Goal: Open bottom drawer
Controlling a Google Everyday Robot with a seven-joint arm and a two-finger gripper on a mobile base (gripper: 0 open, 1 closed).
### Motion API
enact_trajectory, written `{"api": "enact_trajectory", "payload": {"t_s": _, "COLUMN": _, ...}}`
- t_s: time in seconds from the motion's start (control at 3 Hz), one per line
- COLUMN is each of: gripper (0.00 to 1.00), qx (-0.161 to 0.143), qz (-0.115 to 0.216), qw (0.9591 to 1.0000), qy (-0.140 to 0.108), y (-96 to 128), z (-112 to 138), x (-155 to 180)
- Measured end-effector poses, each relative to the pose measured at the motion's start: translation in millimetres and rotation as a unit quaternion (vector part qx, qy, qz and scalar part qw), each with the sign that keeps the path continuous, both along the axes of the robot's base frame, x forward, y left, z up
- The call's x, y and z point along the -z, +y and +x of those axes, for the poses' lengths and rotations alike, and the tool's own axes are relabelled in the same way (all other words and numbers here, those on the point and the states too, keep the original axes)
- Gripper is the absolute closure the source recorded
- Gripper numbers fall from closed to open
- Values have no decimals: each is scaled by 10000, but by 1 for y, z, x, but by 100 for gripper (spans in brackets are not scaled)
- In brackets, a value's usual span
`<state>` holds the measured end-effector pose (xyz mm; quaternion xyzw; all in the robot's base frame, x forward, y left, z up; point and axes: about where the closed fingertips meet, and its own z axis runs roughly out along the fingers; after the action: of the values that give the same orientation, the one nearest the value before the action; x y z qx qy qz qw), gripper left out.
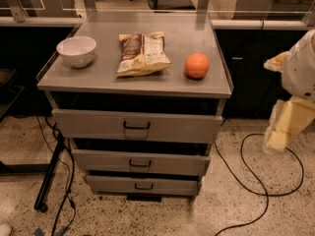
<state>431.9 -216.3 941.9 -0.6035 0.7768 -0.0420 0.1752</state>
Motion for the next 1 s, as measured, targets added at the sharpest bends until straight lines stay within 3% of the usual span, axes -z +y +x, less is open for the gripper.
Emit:
{"api": "enact_trajectory", "payload": {"t_s": 0.33, "gripper": 0, "qx": 70, "qz": -15, "qw": 10000, "qy": 60, "y": -1, "z": -2, "x": 52}}
{"api": "enact_trajectory", "payload": {"t_s": 0.67, "gripper": 0, "qx": 70, "qz": -15, "qw": 10000, "qy": 60, "y": -1, "z": -2, "x": 52}}
{"api": "enact_trajectory", "payload": {"t_s": 1.0, "gripper": 0, "qx": 185, "qz": 40, "qw": 9987, "qy": 475, "y": 0, "z": -19, "x": 115}}
